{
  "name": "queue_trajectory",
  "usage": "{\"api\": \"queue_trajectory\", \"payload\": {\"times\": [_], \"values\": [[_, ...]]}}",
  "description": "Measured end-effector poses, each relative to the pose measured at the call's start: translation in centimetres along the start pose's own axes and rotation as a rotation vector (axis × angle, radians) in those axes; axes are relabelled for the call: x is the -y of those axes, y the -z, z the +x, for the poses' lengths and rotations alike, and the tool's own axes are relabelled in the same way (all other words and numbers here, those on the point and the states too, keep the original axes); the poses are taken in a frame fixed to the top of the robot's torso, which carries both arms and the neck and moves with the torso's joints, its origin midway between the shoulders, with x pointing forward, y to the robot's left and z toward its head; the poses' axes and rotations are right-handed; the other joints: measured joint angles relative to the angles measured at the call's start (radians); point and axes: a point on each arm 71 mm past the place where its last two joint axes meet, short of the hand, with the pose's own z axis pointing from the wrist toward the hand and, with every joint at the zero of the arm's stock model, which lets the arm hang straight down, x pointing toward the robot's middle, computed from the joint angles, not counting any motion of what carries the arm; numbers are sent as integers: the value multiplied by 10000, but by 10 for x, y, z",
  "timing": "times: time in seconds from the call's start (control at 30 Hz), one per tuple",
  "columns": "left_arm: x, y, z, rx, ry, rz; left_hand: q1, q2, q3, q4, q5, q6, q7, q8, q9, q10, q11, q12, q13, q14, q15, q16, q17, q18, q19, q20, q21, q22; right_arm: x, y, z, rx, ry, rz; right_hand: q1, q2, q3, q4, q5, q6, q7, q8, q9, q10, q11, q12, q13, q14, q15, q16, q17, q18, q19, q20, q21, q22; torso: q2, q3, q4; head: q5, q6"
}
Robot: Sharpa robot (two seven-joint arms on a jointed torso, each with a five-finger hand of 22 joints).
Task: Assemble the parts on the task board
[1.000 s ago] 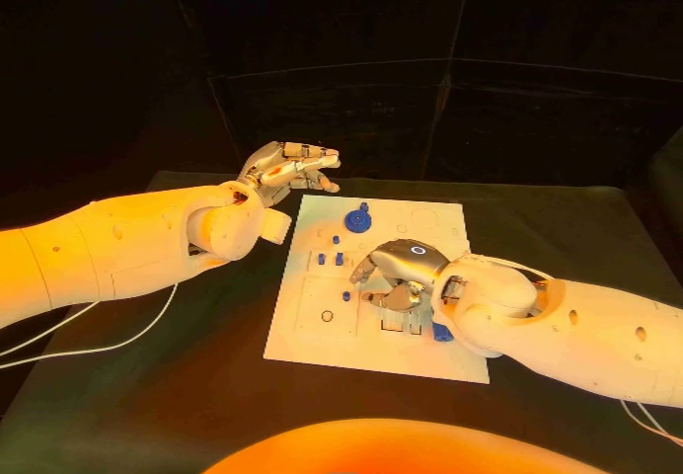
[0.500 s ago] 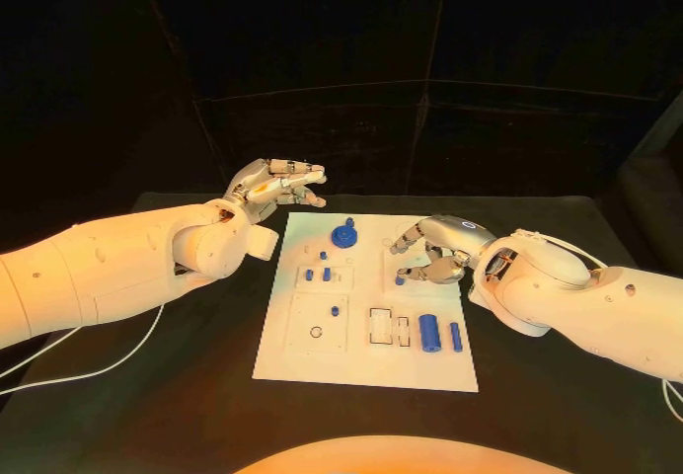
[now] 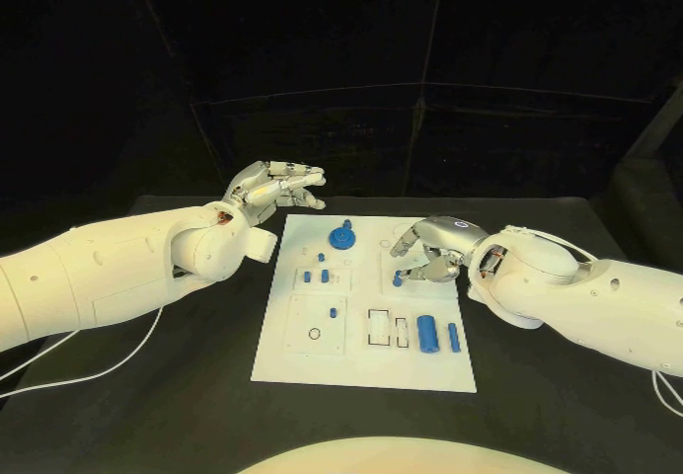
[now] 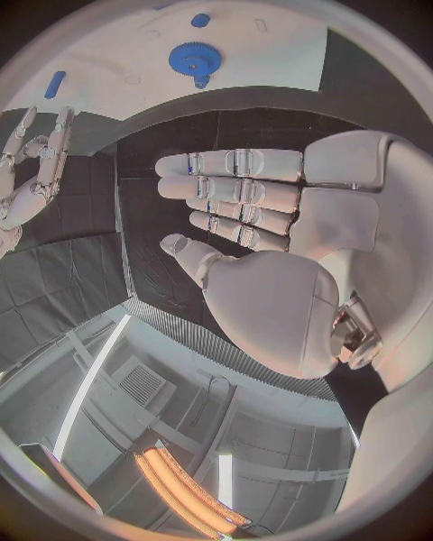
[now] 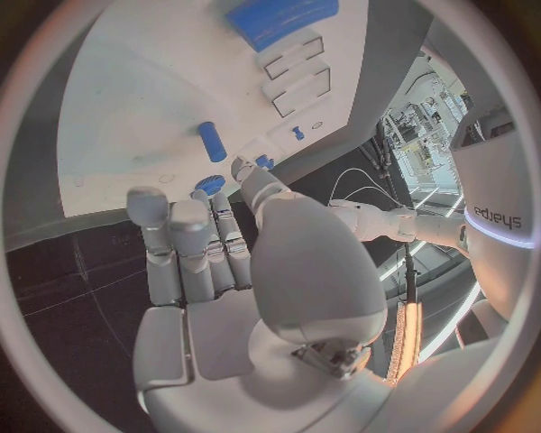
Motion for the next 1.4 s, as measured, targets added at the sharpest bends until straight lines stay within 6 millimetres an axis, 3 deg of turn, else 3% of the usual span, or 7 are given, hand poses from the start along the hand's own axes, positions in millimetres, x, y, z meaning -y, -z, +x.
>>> {"api": "queue_trajectory", "payload": {"times": [0.2,0.43,0.93,1.0,1.4], "values": [[0,0,0,-7,4,0,0,0,0,0,0,0,0,0,0,0,0,0,0,0,0,0,0,0,0,0,0,1,0,-6,4,-419,243,42,189,189,-33,-33,0,192,53,0,14,554,-155,263,5,33,-45,-55,-69,1,144,-76,8,168,6,0,3,12,-4],[0,0,0,-15,8,0,0,0,-16,16,0,0,0,0,0,0,0,0,4,0,0,0,0,-1,24,24,0,-6,-2,-9,9,-798,432,20,283,283,37,20,0,537,77,79,37,1128,-192,309,-28,111,-181,159,221,0,525,-127,361,644,10,5,1,30,-14],[0,0,0,-38,17,0,0,0,-28,28,0,0,0,0,0,0,0,0,10,0,0,0,0,0,34,34,0,-11,-4,-15,15,-1283,607,36,426,426,820,9,-93,1157,73,156,35,2015,-294,74,-38,146,-217,561,639,-1,852,-201,776,1255,15,7,-5,30,-96],[0,0,0,-40,18,0,0,0,-28,28,0,0,0,0,0,0,0,0,10,0,0,0,1,-1,34,34,0,-12,-4,-15,16,-1299,616,51,450,449,945,-5,-93,1256,66,176,42,2135,-295,30,-38,169,-239,680,777,-140,972,-214,883,1421,16,7,-5,43,-108],[0,-1,0,-44,20,0,53,53,-56,0,0,0,0,38,10,0,0,55,9,0,0,0,1,0,34,34,0,-22,-4,-15,15,-933,657,77,762,564,1906,-420,-528,1608,38,236,40,2656,-301,-146,-27,219,-289,845,918,-166,1080,-322,1177,1838,7,6,-8,55,-148]]}}
